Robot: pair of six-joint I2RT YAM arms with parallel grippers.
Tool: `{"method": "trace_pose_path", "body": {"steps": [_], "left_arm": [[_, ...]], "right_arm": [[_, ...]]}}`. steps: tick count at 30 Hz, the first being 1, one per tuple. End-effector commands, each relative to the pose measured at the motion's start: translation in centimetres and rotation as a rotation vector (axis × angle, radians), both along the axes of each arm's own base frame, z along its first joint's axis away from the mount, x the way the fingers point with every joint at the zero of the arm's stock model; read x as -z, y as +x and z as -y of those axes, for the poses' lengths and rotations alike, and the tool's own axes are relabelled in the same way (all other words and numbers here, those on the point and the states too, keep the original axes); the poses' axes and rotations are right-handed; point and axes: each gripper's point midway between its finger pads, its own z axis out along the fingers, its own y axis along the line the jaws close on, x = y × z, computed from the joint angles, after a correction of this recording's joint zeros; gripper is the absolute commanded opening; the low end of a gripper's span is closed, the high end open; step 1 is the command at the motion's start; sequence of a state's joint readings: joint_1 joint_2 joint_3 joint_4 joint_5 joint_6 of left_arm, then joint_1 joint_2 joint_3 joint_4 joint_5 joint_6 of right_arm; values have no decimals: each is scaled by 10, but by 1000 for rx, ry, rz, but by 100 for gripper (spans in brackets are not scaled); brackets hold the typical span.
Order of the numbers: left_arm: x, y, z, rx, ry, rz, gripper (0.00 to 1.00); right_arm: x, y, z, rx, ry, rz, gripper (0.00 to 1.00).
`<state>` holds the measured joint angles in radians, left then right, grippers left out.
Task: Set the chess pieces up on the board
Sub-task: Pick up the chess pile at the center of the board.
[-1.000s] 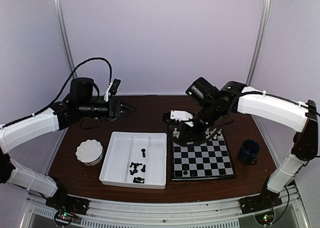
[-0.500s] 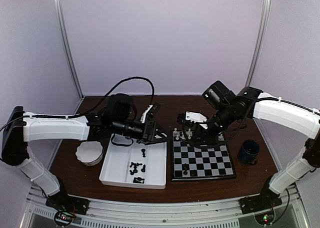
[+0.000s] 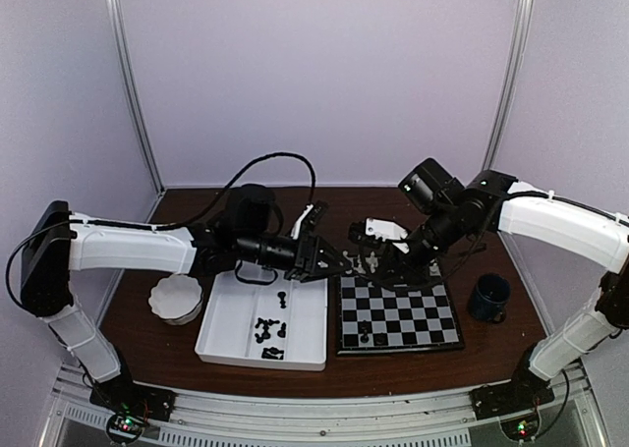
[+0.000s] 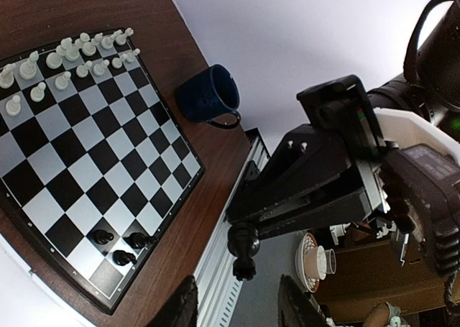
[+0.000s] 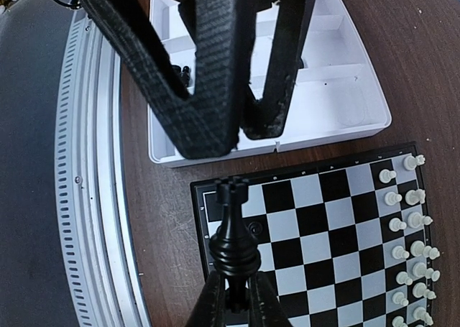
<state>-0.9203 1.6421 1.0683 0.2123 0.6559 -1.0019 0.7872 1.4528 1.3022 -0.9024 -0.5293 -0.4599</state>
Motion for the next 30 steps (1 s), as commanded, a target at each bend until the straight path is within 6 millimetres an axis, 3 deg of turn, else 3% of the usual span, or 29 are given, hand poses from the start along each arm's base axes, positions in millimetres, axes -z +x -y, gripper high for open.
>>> {"method": "trace_pose_path", "body": {"steps": [1,5,19,26,30], "left_arm": [[-23,-2,11,38,-75,32,37],[-16,-3,15,52,-65,18,30],[-14,-8,27,95,-77,3,20],[-11,-11,31,109,-76,-9,23],[-10,-12,31,110,-74,-14,18]], "right_arm": [[-10,-2,-2,-5,34,0,9],[-10,-1,-3,-8,34,-3,9],[-6,-1,-3,-11,23,-7,9],[-4,0,-3,-4,19,-5,9],[-4,1,-3,0,18,-1,9]]}}
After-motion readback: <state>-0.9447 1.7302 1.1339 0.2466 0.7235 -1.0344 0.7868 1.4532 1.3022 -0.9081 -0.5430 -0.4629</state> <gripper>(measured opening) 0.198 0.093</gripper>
